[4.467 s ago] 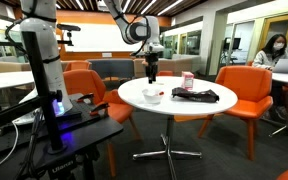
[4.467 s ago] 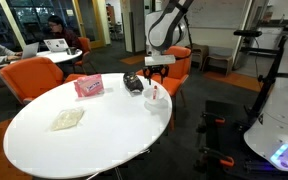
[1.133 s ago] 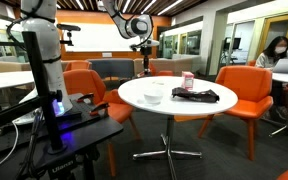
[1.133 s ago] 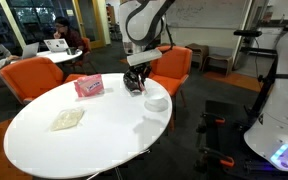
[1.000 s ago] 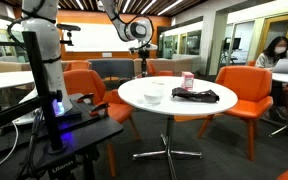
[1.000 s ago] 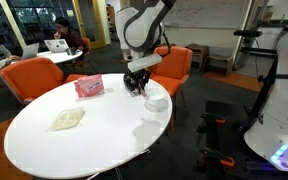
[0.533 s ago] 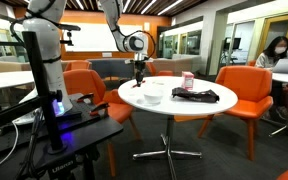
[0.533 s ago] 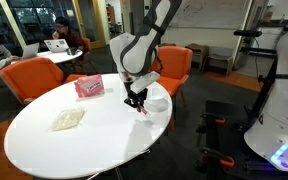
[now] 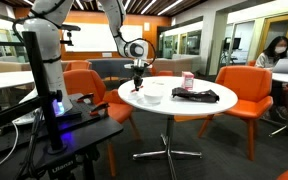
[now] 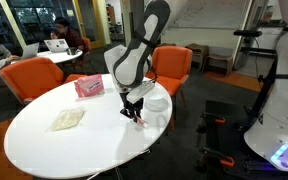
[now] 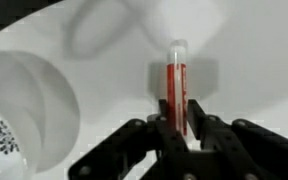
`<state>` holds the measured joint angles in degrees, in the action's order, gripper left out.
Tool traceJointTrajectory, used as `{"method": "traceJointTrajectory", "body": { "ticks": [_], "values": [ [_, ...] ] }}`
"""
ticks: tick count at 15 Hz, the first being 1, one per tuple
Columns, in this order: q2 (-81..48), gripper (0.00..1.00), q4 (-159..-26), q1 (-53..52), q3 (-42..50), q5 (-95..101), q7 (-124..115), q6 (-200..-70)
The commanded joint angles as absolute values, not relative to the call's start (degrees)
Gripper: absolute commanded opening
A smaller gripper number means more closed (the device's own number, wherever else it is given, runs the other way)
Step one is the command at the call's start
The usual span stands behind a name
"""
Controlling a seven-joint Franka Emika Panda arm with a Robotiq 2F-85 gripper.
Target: Remove the marker from the bowl and put it on the table
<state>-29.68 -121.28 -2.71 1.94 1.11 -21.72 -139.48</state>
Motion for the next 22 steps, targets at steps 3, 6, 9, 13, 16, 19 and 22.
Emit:
{"method": "traceJointTrajectory", "body": {
  "ticks": [3,6,9,13,16,19,22],
  "values": [
    [-26.3,0.75,-122.1,-4.2,3.8,2.3,-20.6,-140.4],
    [-19.4,0.99,-124.6,-4.0,3.9,3.6,-18.9,-137.9],
    [-10.9,1.0,-127.5,-3.8,4.3,7.8,-17.5,-136.0],
    [-0.1,1.0,-130.3,-1.8,3.6,9.3,-15.3,-132.4],
    [5.1,1.0,-131.6,-0.5,3.1,8.3,-12.2,-129.0],
    [7.7,1.0,-132.4,0.2,2.9,8.3,-10.5,-126.9],
    [8.6,1.0,-132.9,0.6,2.8,8.5,-9.8,-126.0]
  ]
}}
